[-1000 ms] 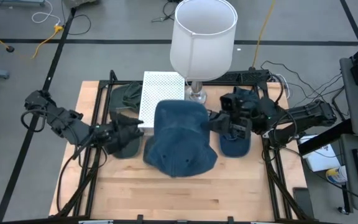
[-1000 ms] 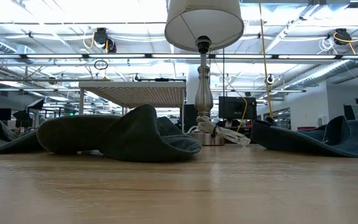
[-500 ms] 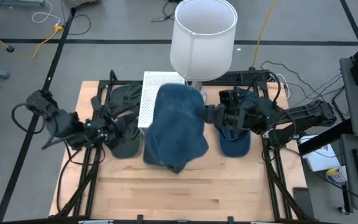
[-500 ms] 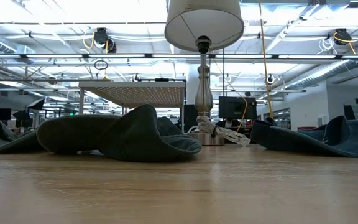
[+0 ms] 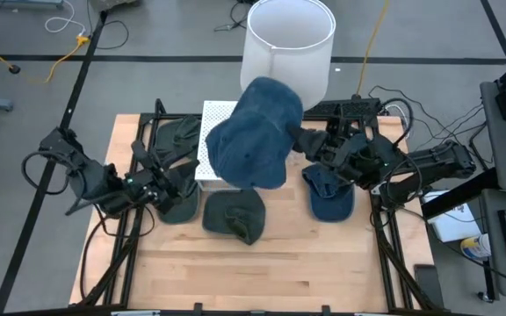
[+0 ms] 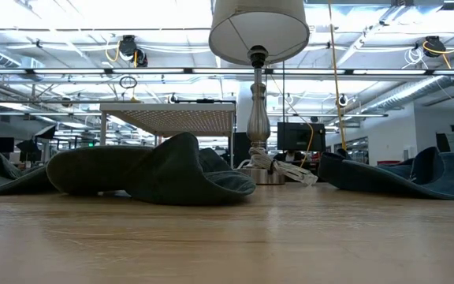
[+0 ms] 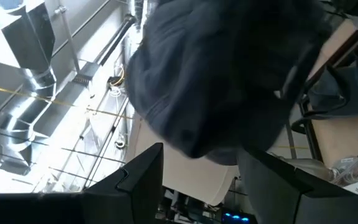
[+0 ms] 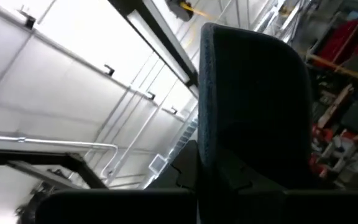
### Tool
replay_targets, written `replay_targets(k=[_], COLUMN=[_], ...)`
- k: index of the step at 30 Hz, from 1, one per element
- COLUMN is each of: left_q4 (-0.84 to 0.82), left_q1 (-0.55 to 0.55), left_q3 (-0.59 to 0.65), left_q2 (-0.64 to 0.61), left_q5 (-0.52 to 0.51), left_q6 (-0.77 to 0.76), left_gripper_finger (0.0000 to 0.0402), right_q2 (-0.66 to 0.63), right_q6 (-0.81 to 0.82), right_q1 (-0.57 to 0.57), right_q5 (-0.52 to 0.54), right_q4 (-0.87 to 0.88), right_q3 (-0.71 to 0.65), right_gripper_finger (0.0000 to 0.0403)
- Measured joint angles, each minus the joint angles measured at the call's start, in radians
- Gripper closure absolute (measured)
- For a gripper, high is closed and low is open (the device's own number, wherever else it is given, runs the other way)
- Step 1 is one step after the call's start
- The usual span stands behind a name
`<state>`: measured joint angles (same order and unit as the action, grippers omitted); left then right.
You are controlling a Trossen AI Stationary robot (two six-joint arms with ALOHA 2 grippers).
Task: Pick & Place hat
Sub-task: Put the bottom blue cap on the shelf
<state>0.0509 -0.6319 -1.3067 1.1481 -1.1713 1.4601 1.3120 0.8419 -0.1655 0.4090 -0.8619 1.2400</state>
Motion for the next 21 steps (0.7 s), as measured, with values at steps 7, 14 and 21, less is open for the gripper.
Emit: replay_targets(k=[7, 14, 21], left_q4=[0.07, 0.21, 0.294], left_q1=[0.0, 0.027, 0.073], left_q3=[0.0, 0.0, 0.0], left_q2=[0.064, 0.132, 0.165], left_q5=[-0.002, 0.02, 0.048], left_q6=[0.002, 0.068, 0.132], left_gripper_finger=[0.0192, 0.0192, 0.0192], right_q2=[0.001, 0.001, 0.001], right_q6=[-0.054, -0.054, -0.043], right_q1=[-0.006, -0.006, -0.008], right_q5=[0.055, 0.036, 0.034], right_q4=[0.006, 0.013, 0.038], right_q3=[0.0, 0.0, 0.0], right_gripper_finger=[0.0398, 0.0398, 0.0398])
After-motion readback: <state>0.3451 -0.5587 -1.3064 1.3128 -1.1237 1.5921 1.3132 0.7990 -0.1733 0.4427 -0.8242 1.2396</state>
